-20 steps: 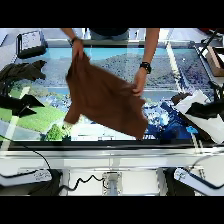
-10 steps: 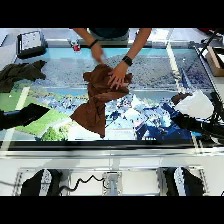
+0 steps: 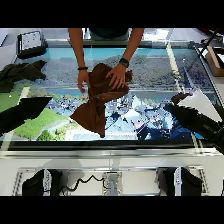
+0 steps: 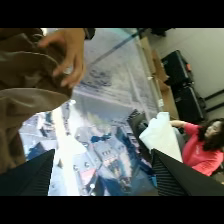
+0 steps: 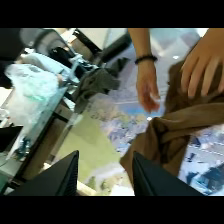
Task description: Fold the shirts.
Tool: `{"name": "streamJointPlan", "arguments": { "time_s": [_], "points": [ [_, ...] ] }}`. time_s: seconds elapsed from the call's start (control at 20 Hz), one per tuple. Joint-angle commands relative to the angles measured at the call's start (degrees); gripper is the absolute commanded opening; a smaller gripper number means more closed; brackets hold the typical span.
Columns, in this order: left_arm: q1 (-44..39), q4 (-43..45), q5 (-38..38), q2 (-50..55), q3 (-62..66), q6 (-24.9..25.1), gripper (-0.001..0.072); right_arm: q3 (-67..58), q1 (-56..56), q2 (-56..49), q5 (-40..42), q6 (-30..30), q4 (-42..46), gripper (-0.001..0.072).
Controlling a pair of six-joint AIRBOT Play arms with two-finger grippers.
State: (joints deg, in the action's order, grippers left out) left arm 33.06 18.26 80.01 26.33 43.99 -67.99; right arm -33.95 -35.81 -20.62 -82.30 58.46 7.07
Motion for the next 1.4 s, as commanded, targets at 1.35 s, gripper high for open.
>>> {"name": "streamJointPlan", "arguments": {
  "time_s": [1.35],
  "points": [
    [-4.20,-9.60,1.11,-0.35,-0.07,0.07,0.0695,0.09,-0.02,0.70,-0.35,0.00,-16.26,0.0368]
  ]
}}
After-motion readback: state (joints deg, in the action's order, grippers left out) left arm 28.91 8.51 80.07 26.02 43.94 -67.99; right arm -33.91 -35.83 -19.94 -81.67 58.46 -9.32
